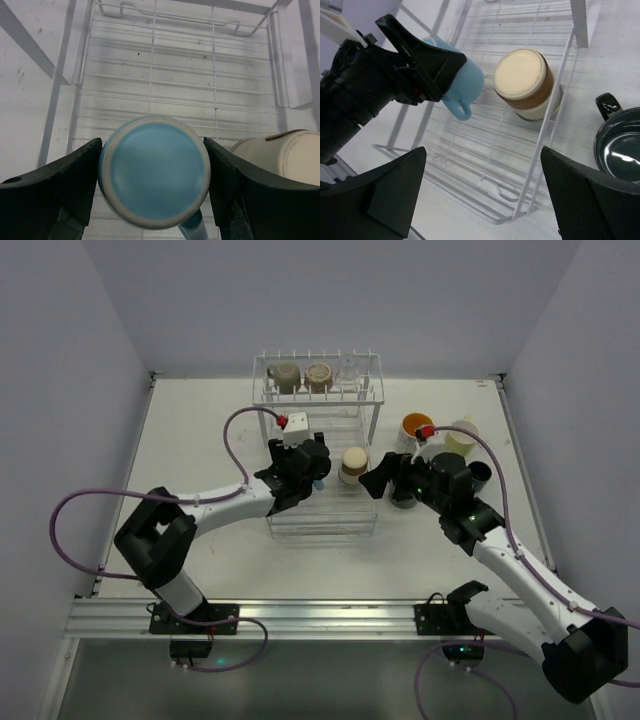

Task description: Unload the cups from the dish rack

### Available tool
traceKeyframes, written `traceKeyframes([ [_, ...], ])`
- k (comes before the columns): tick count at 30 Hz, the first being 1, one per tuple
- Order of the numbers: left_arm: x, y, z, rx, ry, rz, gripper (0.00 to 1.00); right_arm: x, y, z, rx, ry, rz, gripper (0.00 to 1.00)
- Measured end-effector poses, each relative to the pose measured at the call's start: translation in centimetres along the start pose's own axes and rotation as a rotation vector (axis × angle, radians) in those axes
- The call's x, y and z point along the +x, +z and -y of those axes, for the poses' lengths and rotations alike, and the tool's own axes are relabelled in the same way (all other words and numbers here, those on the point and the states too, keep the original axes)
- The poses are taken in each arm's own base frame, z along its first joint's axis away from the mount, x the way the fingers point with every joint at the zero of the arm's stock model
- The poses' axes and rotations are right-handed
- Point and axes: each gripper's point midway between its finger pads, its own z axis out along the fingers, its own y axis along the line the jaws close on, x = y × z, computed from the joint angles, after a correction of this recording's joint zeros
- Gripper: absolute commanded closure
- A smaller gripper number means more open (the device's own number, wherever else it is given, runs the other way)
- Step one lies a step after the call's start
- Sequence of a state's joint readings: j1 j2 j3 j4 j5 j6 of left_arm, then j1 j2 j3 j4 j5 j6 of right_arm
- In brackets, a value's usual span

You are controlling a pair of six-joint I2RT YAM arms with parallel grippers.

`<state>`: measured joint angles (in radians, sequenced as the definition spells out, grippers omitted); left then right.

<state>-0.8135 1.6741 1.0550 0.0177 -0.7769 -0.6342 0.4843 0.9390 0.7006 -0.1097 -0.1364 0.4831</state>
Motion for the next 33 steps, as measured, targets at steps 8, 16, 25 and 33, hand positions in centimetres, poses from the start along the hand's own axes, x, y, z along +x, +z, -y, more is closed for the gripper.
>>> traceKeyframes([
  [8,-4.1,-5.7,-0.4,0.200,-0.117,0.038,0.89,-0.7,-0.7,-3.8,-0.210,0.182,0.080,0.07],
  [16,-7.9,-12.7,1.7,0.555,-0.270,0.075,0.89,-1.8,-1.1,-6.8,-0.380,0.309,0.112,0.14],
  [25,-10.0,-19.2,3.1,0.870,-0.443,0.081,0.89,-2.5,-2.8,-9.7,-0.541,0.375,0.138,0.15],
  [33,-10.6,-21.3,4.3,1.003,-0.525,0.059,0.88,-2.9,-5.3,-13.8,-0.730,0.379,0.118,0.25],
])
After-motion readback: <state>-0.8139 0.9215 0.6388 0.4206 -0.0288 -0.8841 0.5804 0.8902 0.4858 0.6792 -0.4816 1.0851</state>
